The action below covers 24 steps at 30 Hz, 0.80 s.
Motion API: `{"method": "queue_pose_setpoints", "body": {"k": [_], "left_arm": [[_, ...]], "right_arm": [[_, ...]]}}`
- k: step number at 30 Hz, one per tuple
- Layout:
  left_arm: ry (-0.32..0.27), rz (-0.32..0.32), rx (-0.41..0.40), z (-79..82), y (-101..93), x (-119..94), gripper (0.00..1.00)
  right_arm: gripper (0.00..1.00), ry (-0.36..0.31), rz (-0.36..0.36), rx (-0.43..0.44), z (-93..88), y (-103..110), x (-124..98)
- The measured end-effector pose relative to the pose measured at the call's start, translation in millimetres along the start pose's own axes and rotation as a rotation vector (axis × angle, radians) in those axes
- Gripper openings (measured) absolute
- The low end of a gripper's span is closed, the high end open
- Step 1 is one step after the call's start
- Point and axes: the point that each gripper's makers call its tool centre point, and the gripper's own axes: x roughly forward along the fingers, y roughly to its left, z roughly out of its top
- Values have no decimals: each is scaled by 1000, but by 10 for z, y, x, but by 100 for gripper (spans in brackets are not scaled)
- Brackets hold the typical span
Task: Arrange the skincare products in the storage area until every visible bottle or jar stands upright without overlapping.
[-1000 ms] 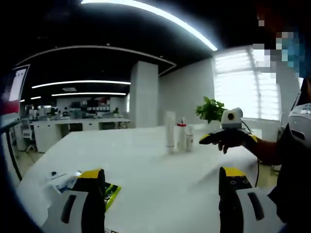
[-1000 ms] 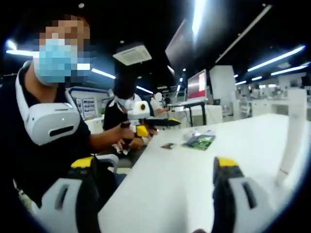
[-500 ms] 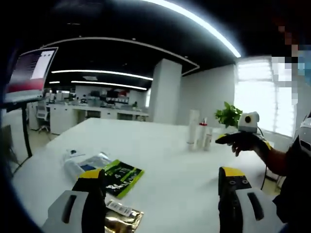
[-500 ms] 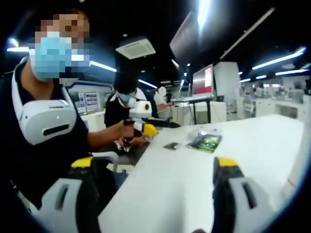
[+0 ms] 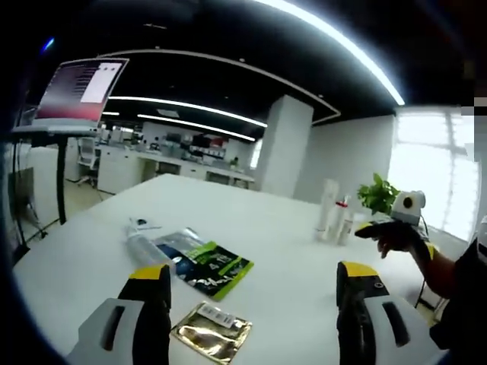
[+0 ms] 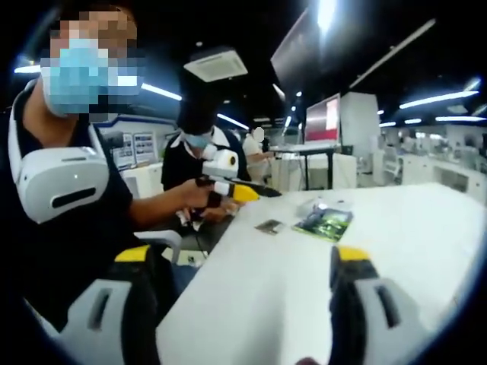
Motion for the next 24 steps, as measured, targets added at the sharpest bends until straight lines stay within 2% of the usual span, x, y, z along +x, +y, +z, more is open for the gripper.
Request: {"method": "queue_pose_setpoints", "body": {"k": [6,14,24], "left_arm": [[24,36,-2,13,106,54,86],[75,143,2,-13,449,167,80],[110,186,-34,-86,663,313,69]], "right_arm": [[92,11,13,-19,37,29,97],[90,8,18,-36,86,35,199],[85,12,32,-40,106,2,325]]}}
